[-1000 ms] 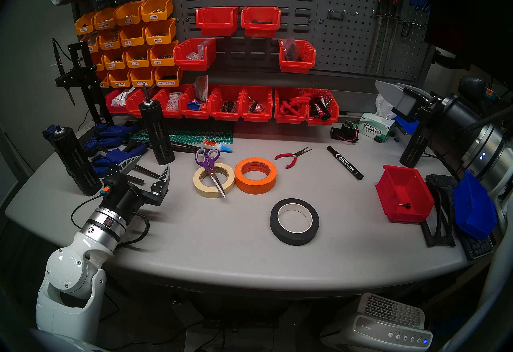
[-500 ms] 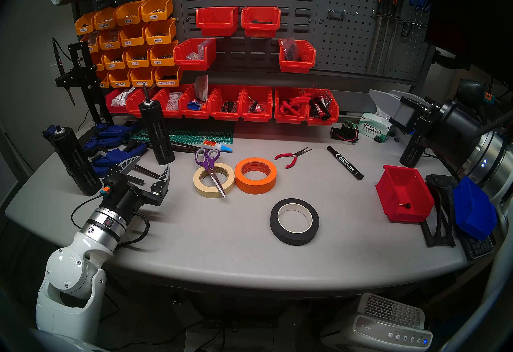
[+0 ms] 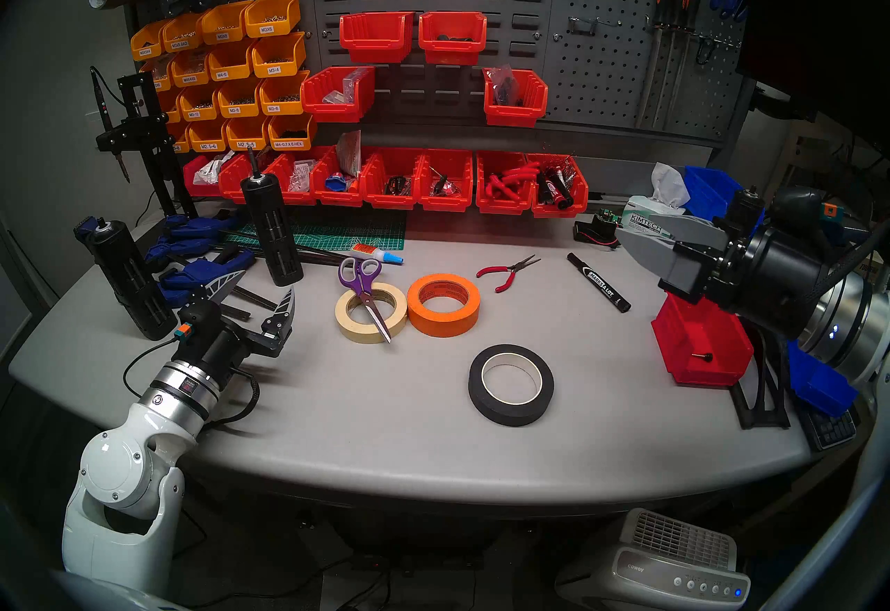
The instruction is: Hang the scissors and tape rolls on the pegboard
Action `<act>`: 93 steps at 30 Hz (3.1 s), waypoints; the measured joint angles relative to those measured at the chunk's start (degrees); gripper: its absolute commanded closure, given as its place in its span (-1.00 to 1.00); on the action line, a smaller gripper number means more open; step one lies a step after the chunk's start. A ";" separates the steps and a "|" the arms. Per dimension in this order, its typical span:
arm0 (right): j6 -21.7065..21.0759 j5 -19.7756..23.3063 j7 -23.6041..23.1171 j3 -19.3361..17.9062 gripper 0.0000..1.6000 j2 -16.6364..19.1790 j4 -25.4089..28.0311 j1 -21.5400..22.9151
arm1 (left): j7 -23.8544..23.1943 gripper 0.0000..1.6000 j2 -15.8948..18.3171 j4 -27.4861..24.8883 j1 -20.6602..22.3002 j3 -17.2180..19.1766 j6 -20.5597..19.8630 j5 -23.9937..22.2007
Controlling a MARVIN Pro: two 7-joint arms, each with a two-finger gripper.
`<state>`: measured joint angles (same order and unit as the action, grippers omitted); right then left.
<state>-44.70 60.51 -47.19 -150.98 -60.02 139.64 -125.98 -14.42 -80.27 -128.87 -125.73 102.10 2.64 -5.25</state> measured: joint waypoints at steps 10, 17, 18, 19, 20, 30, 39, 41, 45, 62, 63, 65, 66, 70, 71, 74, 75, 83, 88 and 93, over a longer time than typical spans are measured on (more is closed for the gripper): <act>4.69 -6.27 -5.42 5.75 -1.00 1.08 0.00 -2.81 | 0.00 -1.00 0.00 0.01 0.00 0.00 -0.01 0.00; 7.25 -10.40 -7.73 9.60 -1.00 1.87 -0.02 -4.60 | 0.00 -1.00 0.00 0.02 0.00 0.01 -0.02 0.00; 7.54 -10.87 -7.92 10.02 -1.00 1.93 -0.02 -4.79 | 0.00 -1.00 0.00 0.02 0.00 0.01 -0.02 0.00; 8.14 -12.03 -8.26 10.98 -1.00 2.07 -0.04 -5.22 | 0.00 -1.00 0.00 0.02 0.00 0.01 -0.02 0.00; 8.32 -12.39 -8.35 11.26 -1.00 2.12 -0.04 -5.34 | 0.00 -1.00 0.00 0.02 0.00 0.01 -0.02 0.00; 9.72 -16.62 -8.72 14.52 -1.00 3.19 -0.09 -6.25 | 0.00 -1.00 0.00 0.02 0.00 0.01 -0.03 0.00; 8.48 -19.31 -8.79 16.18 -1.00 5.26 -0.10 -6.20 | 0.00 -1.00 0.00 0.02 0.00 0.01 -0.04 0.00; 7.89 -19.93 -8.78 16.35 -1.00 5.70 -0.10 -6.20 | 0.00 -1.00 0.00 0.02 0.00 0.01 -0.04 0.00; 7.06 -20.99 -8.76 16.51 -1.00 6.41 -0.10 -6.22 | 0.00 -1.00 0.00 0.02 0.00 0.01 -0.04 0.00; 1.74 -24.93 -5.60 19.85 -1.00 8.86 -0.13 -5.66 | 0.00 -1.00 0.00 0.03 0.00 0.01 -0.05 0.00; 1.24 -25.01 -5.25 20.16 -1.00 9.05 -0.13 -5.45 | 0.00 -1.00 0.00 0.03 0.00 0.01 -0.05 0.00; 0.38 -25.05 -4.64 20.74 -1.00 9.43 -0.14 -4.97 | 0.00 -1.00 0.00 0.03 0.00 0.01 -0.05 0.00; -0.23 -25.04 -4.16 21.22 -1.00 9.79 -0.15 -4.45 | 0.00 -1.00 0.00 0.03 0.00 0.01 -0.05 0.00; -1.90 -24.48 -3.06 22.42 -1.00 11.13 -0.16 -2.50 | 0.00 -1.00 0.00 0.03 0.00 0.01 -0.05 0.00; -2.24 -24.43 -2.88 22.63 -1.00 11.46 -0.16 -2.14 | 0.00 -1.00 0.00 0.03 0.00 0.01 -0.05 0.00; -3.13 -24.41 -2.48 23.28 -1.00 12.62 -0.34 -1.25 | 0.00 -1.00 0.00 0.03 0.00 0.01 -0.05 0.00; -3.48 -24.42 -2.37 23.56 -1.00 13.20 -0.56 -0.92 | 0.00 -1.00 0.00 0.03 0.00 0.01 -0.05 0.00; -4.86 -24.96 -1.39 25.98 -1.00 16.87 -3.23 1.21 | 0.00 -1.00 0.00 0.03 0.00 0.01 -0.05 0.00; -5.16 -25.12 -0.77 27.46 -1.00 18.33 -4.04 2.62 | 0.00 -1.00 0.00 0.03 0.00 0.01 -0.05 0.00; -5.08 -25.17 -0.18 29.22 -1.00 19.68 -4.07 3.82 | 0.00 -1.00 0.00 0.03 0.00 0.01 -0.05 0.00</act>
<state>-49.78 35.34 -47.37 -121.76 -40.35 135.57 -122.16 -14.42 -80.27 -128.84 -125.73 102.12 2.59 -5.25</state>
